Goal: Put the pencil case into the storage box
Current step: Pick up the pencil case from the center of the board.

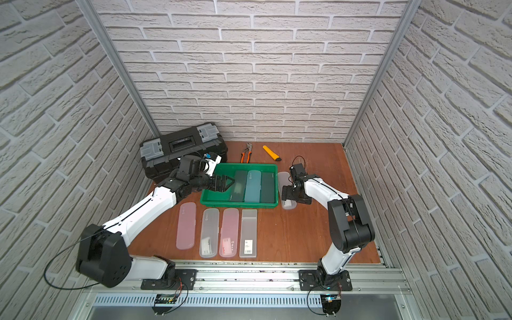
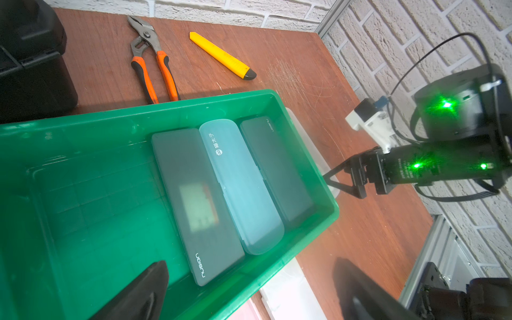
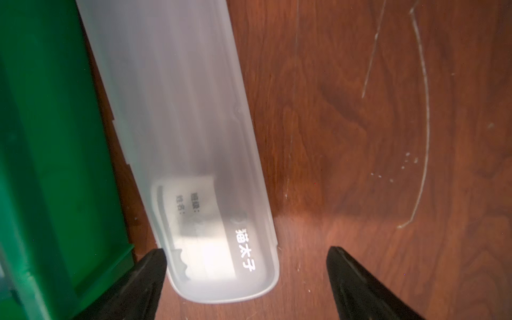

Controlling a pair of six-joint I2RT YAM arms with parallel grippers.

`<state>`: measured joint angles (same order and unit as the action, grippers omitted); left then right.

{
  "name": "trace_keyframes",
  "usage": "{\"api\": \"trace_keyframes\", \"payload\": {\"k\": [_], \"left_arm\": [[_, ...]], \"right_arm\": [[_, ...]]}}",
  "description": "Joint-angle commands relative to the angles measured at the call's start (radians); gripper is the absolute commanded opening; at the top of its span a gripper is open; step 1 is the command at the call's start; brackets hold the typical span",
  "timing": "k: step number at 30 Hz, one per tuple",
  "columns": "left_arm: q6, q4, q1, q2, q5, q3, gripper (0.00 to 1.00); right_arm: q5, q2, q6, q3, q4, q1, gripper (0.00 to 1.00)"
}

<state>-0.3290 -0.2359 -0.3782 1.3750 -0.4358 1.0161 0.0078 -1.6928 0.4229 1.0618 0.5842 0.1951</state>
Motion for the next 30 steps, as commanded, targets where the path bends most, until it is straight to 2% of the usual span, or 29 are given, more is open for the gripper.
{"api": "trace_keyframes", "payload": {"k": [1, 11, 17, 24, 28, 30], "left_arm": [[0.014, 0.016, 0.002, -0.020, 0.014, 0.009, 0.98], [0.015, 0.014, -0.003, -0.006, 0.009, 0.013, 0.98], [0.016, 0.009, -0.017, 0.000, 0.026, 0.013, 0.99], [0.023, -0.008, -0.049, 0.013, 0.031, 0.026, 0.98], [0.024, -0.003, -0.048, 0.009, 0.032, 0.022, 0.98], [0.027, -0.004, -0.047, 0.006, 0.038, 0.025, 0.99]], "right_arm": [[-0.034, -0.018, -0.017, 0.021, -0.026, 0.001, 0.94], [-0.017, -0.086, -0.016, 0.051, -0.029, 0.017, 0.93], [0.034, -0.137, 0.020, 0.062, 0.006, 0.017, 0.90], [0.027, -0.076, 0.053, -0.022, -0.026, -0.057, 0.90], [0.042, -0.023, 0.022, -0.041, -0.005, -0.082, 0.90], [0.007, 0.011, -0.022, -0.049, -0.013, -0.079, 0.90]]}}
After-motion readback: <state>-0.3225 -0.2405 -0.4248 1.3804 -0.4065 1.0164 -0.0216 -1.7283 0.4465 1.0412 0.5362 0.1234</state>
